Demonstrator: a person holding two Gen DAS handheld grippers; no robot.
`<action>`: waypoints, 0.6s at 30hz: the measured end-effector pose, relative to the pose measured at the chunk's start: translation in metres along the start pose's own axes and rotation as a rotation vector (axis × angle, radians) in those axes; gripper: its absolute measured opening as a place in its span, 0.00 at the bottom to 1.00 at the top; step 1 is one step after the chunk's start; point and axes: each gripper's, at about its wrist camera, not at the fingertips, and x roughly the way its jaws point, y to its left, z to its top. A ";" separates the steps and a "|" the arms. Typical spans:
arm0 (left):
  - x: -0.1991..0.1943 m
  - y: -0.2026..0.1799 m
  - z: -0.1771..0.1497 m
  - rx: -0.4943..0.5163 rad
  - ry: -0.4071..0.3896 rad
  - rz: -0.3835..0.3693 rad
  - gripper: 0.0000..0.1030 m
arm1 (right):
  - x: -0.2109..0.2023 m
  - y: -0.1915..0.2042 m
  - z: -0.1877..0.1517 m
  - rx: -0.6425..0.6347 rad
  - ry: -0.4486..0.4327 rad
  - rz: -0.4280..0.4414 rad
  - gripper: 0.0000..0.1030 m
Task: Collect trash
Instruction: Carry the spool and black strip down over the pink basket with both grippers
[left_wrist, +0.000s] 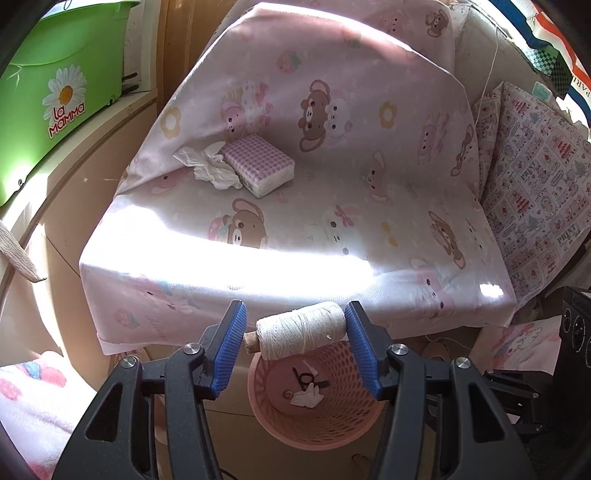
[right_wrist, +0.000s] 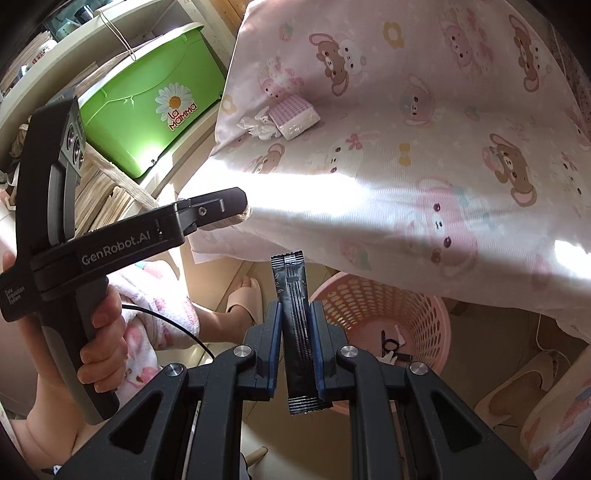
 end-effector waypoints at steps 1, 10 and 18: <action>0.002 0.000 -0.001 -0.002 0.010 -0.002 0.52 | 0.001 0.002 -0.002 -0.009 0.006 -0.006 0.16; 0.034 0.001 -0.013 -0.025 0.186 -0.014 0.52 | 0.023 -0.010 -0.015 0.023 0.097 -0.057 0.16; 0.061 0.007 -0.028 -0.054 0.284 0.028 0.52 | 0.053 -0.029 -0.026 0.075 0.173 -0.103 0.16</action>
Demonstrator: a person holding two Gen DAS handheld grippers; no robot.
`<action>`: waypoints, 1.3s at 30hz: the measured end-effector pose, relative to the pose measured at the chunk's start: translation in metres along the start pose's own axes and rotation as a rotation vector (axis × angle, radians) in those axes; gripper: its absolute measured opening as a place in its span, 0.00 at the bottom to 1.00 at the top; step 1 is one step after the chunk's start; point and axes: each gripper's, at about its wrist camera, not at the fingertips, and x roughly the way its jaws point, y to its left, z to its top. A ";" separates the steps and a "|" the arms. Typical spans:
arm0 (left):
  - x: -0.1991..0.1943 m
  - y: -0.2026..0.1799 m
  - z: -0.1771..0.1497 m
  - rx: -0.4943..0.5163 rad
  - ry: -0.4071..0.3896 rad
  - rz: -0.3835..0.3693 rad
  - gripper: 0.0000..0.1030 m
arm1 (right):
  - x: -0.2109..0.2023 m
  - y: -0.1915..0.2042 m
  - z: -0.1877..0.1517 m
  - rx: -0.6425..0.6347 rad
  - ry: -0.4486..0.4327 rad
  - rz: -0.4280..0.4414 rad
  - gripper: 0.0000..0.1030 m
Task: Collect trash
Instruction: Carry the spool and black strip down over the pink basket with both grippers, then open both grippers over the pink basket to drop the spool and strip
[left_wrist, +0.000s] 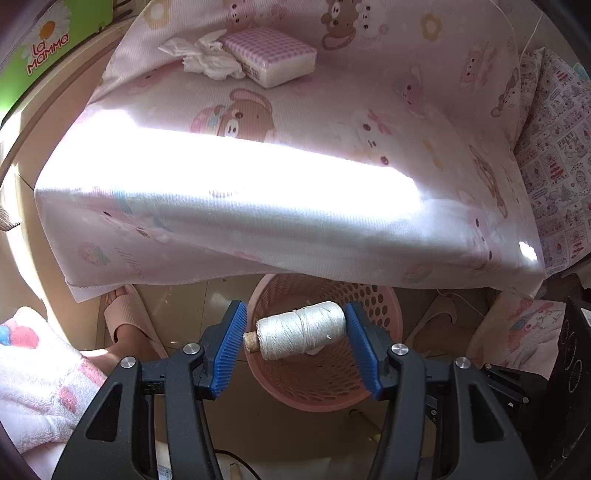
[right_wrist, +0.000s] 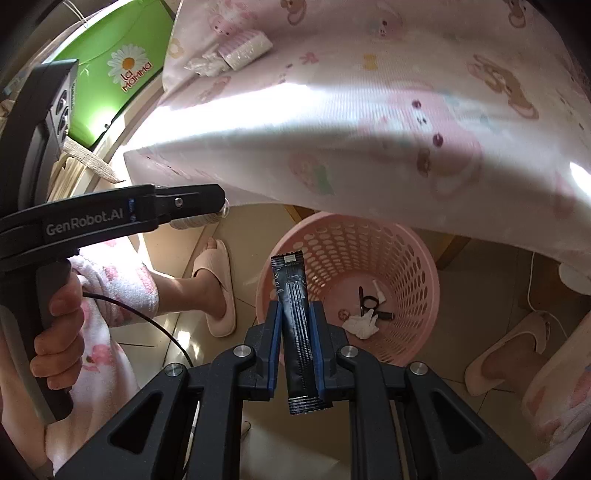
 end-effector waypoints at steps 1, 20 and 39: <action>0.005 0.000 -0.002 -0.006 0.015 0.001 0.52 | 0.006 -0.003 -0.001 0.010 0.012 -0.003 0.16; 0.094 0.018 -0.024 -0.056 0.250 0.089 0.52 | 0.106 -0.061 -0.009 0.209 0.194 -0.097 0.16; 0.143 0.011 -0.041 -0.049 0.355 0.070 0.56 | 0.135 -0.092 -0.027 0.421 0.269 0.016 0.20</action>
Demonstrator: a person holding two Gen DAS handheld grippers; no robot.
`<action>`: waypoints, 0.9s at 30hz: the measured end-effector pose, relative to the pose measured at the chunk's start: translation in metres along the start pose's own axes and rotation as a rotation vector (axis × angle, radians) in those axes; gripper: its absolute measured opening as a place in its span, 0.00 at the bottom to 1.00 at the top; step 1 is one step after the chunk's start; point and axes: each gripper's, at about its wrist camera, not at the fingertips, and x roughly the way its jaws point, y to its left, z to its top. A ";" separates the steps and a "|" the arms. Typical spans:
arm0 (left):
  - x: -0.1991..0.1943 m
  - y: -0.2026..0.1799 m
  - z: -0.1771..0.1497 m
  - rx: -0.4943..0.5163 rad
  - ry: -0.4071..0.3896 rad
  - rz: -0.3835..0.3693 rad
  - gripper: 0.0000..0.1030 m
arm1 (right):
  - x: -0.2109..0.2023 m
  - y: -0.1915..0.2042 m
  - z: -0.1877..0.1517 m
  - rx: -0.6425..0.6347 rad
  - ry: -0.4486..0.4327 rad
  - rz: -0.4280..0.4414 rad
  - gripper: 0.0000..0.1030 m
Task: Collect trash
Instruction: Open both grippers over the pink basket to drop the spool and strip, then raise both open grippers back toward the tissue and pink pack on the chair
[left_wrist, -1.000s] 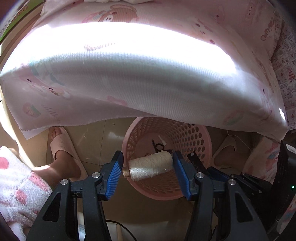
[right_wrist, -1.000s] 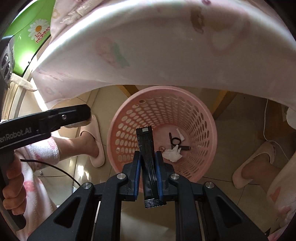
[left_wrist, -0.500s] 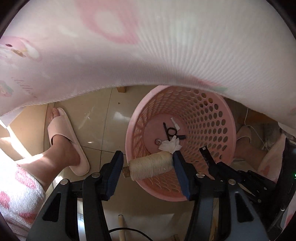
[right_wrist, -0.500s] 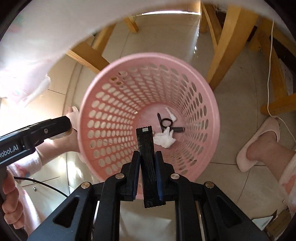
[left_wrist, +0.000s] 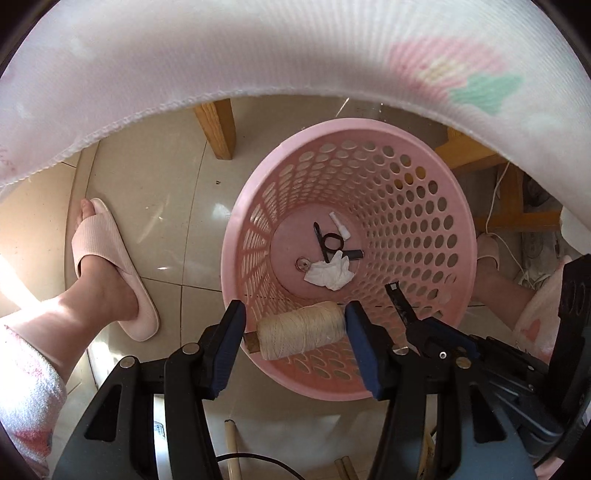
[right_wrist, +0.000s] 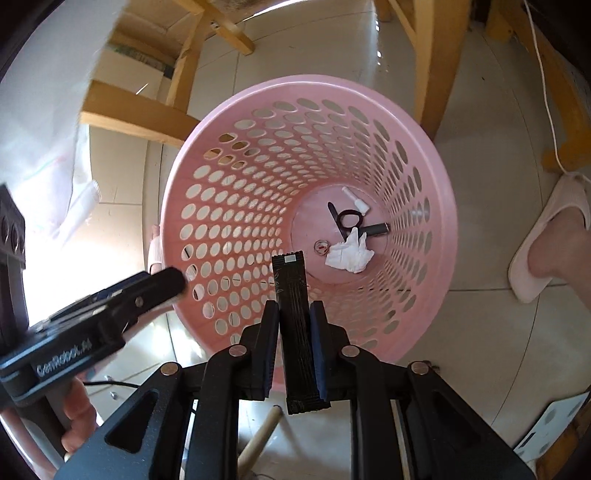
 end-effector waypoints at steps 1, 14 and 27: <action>-0.001 -0.001 -0.001 0.000 -0.005 0.012 0.60 | -0.001 -0.001 0.000 0.009 -0.007 -0.002 0.20; -0.047 0.004 -0.010 -0.037 -0.153 0.103 0.70 | -0.040 0.006 -0.004 -0.016 -0.159 -0.026 0.32; -0.130 -0.001 -0.022 -0.007 -0.440 0.165 0.77 | -0.108 0.057 -0.028 -0.248 -0.368 -0.030 0.33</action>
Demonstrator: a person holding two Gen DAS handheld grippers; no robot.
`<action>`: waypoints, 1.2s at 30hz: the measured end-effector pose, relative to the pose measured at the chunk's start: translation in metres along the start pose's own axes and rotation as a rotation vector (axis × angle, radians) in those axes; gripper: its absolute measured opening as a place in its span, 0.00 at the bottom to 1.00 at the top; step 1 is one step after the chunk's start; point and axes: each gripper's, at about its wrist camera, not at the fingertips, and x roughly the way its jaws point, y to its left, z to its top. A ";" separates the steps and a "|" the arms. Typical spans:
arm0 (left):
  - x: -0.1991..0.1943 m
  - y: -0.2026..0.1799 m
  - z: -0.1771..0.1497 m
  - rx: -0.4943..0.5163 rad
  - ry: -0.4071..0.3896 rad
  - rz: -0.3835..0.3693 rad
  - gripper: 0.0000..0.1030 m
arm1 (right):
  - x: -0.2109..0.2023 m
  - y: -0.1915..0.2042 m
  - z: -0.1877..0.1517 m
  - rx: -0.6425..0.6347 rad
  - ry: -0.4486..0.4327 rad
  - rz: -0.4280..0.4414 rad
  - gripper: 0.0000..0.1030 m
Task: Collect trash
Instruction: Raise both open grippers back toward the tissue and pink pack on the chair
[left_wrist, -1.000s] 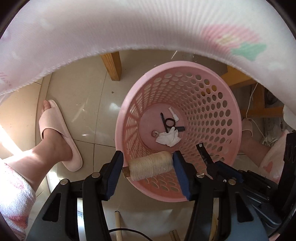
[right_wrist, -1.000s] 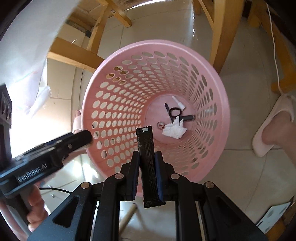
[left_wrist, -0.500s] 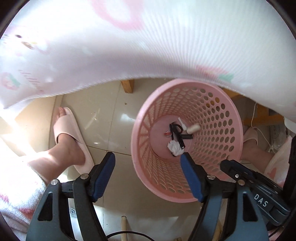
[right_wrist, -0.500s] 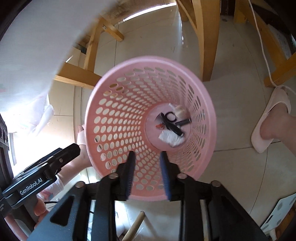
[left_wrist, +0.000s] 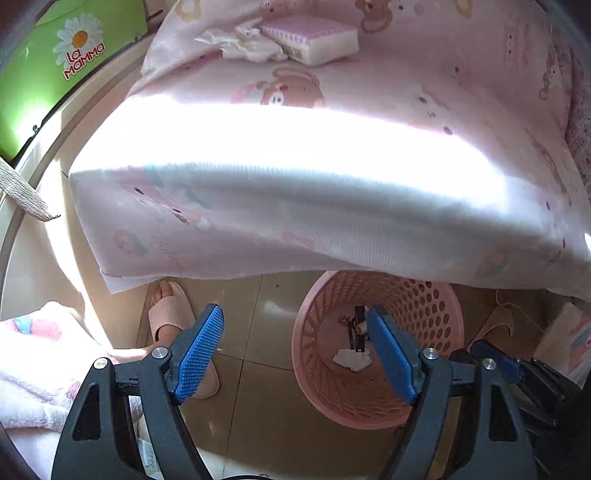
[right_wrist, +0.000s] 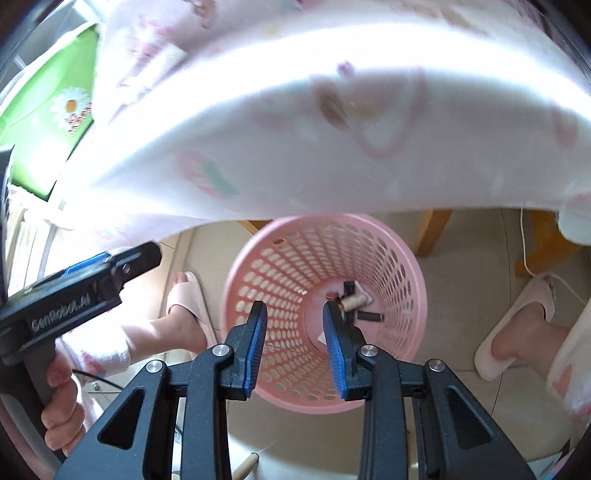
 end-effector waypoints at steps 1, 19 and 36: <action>-0.004 0.001 0.003 0.000 -0.017 0.007 0.78 | -0.004 0.004 -0.001 -0.007 -0.011 0.001 0.33; -0.050 0.020 0.016 -0.095 -0.220 0.044 0.95 | -0.095 0.039 0.009 -0.187 -0.403 -0.196 0.33; -0.175 0.070 0.101 -0.239 -0.542 0.068 0.98 | -0.178 0.057 0.103 -0.376 -0.561 -0.121 0.58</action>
